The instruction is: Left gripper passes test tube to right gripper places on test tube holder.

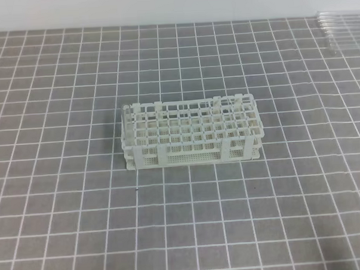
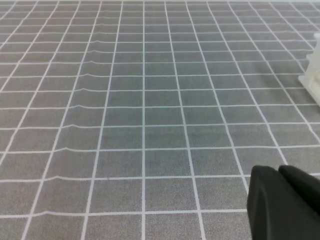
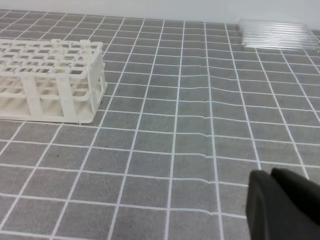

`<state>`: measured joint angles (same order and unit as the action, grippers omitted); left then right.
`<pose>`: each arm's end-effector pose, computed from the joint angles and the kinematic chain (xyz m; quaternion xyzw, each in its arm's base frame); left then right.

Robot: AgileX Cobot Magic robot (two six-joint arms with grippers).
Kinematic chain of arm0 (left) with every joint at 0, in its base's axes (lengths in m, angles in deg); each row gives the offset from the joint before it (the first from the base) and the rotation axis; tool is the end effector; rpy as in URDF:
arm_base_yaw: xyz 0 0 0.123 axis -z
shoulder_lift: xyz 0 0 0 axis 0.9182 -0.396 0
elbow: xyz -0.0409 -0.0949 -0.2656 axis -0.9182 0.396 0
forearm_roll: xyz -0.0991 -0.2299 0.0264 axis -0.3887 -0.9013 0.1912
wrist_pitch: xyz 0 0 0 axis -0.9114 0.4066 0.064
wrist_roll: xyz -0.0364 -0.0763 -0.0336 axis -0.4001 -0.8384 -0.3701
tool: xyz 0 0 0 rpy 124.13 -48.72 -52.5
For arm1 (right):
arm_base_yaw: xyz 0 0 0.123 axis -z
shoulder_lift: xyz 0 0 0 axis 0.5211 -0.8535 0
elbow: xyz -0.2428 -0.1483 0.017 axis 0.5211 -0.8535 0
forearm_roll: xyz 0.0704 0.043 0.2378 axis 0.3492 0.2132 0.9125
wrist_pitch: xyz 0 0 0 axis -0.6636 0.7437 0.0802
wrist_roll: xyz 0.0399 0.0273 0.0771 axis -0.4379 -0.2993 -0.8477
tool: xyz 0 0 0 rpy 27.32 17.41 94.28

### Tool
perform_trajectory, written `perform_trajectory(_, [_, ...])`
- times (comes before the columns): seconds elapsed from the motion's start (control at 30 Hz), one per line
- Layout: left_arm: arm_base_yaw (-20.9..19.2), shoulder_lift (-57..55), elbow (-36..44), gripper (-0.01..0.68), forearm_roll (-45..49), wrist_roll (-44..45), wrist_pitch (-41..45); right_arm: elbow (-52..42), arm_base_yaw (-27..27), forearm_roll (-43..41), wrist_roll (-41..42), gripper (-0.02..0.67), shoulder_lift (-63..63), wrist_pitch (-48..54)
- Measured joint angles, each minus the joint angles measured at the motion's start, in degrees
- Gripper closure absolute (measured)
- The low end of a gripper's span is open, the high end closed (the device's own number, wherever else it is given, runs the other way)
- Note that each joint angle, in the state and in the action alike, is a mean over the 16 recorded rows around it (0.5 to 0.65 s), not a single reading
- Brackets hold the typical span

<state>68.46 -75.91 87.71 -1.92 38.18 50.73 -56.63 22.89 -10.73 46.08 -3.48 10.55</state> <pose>0.0535 -0.0045 0.1841 0.0267 0.7793 -0.0176 0.6259 0.0524 0.0081 0.1840 -0.0493 0.7800 0.0553 0.6213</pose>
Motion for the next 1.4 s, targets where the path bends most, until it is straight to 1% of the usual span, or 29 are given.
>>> perform_trajectory(1.4, [0.0, 0.1, 0.0, 0.675, -0.6, 0.4, 0.8, 0.0, 0.0, 0.0, 0.0, 0.662, -0.2, 0.0])
